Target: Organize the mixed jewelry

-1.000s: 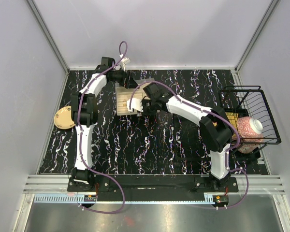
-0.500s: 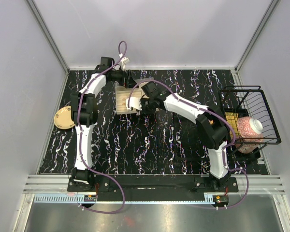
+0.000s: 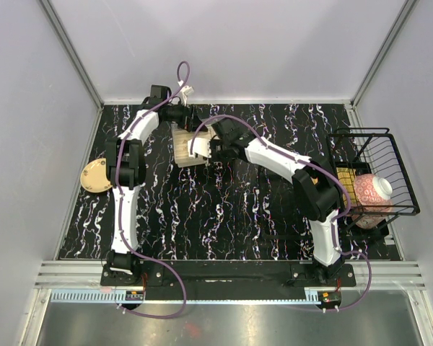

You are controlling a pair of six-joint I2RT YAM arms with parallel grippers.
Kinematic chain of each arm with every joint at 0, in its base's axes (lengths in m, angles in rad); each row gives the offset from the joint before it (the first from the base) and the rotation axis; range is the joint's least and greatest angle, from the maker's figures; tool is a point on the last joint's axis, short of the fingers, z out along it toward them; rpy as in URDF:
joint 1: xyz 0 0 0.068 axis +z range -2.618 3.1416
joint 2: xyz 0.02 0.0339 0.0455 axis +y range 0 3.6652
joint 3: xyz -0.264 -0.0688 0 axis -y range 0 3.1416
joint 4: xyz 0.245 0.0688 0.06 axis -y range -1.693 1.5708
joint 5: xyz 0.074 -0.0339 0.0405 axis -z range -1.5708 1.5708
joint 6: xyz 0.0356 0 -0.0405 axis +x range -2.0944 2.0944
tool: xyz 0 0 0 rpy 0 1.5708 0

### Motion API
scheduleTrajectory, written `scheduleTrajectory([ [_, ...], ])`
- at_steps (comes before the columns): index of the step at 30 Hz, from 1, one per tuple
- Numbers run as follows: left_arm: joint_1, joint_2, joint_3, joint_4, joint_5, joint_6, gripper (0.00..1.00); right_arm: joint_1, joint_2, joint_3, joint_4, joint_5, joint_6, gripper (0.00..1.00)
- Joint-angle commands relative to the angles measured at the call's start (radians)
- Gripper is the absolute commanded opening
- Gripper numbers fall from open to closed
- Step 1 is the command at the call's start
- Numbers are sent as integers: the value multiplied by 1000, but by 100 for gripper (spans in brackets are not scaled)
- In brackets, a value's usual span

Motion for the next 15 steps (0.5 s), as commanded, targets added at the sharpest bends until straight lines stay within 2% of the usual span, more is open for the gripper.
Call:
scheduleTrajectory([
  [1, -19, -42, -10, -46, 54, -16, 95, -23, -5, 61, 120, 67, -14, 25],
  [8, -24, -44, -10, -46, 54, -17, 95, -20, 23, 81, 133, 96, -18, 35],
  [15, -24, -45, -8, -46, 50, -17, 95, -20, 0, 81, 127, 96, 0, 38],
])
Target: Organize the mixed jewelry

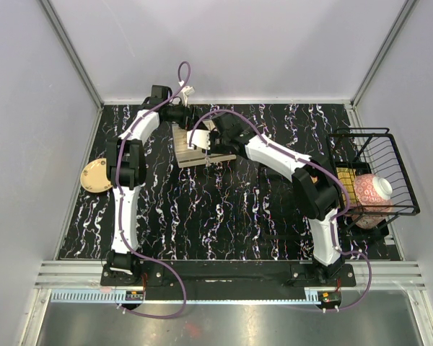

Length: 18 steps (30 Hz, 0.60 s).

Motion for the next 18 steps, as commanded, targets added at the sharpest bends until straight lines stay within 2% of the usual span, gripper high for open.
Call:
scheduleTrajectory([
  [1, -17, -45, -5, -41, 44, -17, 95, -7, -28, 27, 34, 17, 10, 38],
  [12, -15, -49, 6, -41, 22, -17, 95, -5, -175, -99, -58, -35, 88, 41],
  [18, -14, -48, 18, -41, 18, -17, 95, -7, -197, -139, -104, -81, 118, 40],
])
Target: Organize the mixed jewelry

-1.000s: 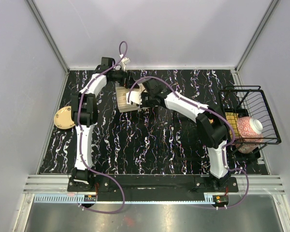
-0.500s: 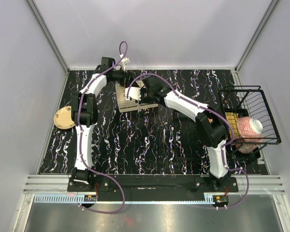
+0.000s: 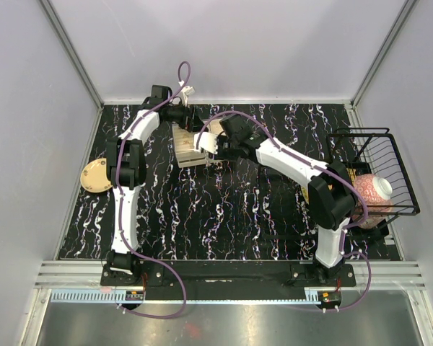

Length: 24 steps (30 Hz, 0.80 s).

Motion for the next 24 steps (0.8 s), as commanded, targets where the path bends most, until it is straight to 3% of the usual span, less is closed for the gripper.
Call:
scheduleTrajectory([
  [1, -14, -48, 18, -40, 21, -17, 95, -7, -40, 3, -46, -65, 47, 40],
  [8, -14, -43, 22, -33, 21, -23, 95, -7, 37, 79, -126, -150, 68, 38],
  [24, -6, -33, 22, -20, 27, -35, 95, -25, 261, 289, -90, -61, 50, 38],
])
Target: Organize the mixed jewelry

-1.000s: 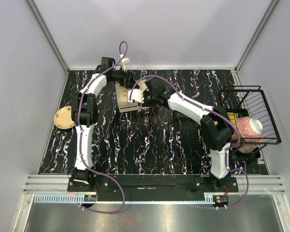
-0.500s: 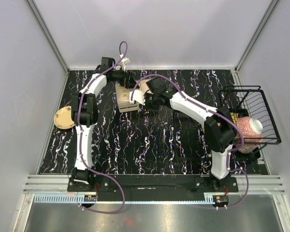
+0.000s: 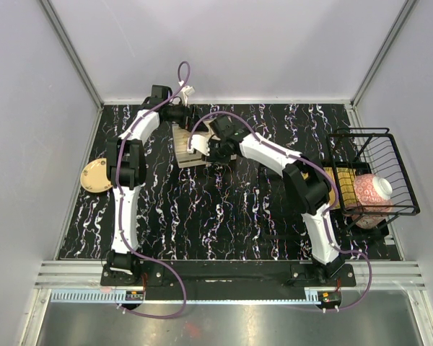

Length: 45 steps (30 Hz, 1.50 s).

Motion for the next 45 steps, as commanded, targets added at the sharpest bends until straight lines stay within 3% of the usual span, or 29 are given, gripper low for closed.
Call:
scheduleTrajectory([
  [1, -6, -33, 19, -20, 29, -19, 95, -22, 18, 92, 40, 45, 2, 38],
  [12, -6, -34, 21, -20, 24, -19, 95, -30, 51, 151, 45, 66, 44, 38],
  [24, -7, -34, 27, 1, 18, -39, 96, -31, -80, -70, 0, 9, 33, 38],
  [45, -7, -42, 13, 1, 12, -39, 96, -34, 26, -139, 210, 48, 62, 38],
])
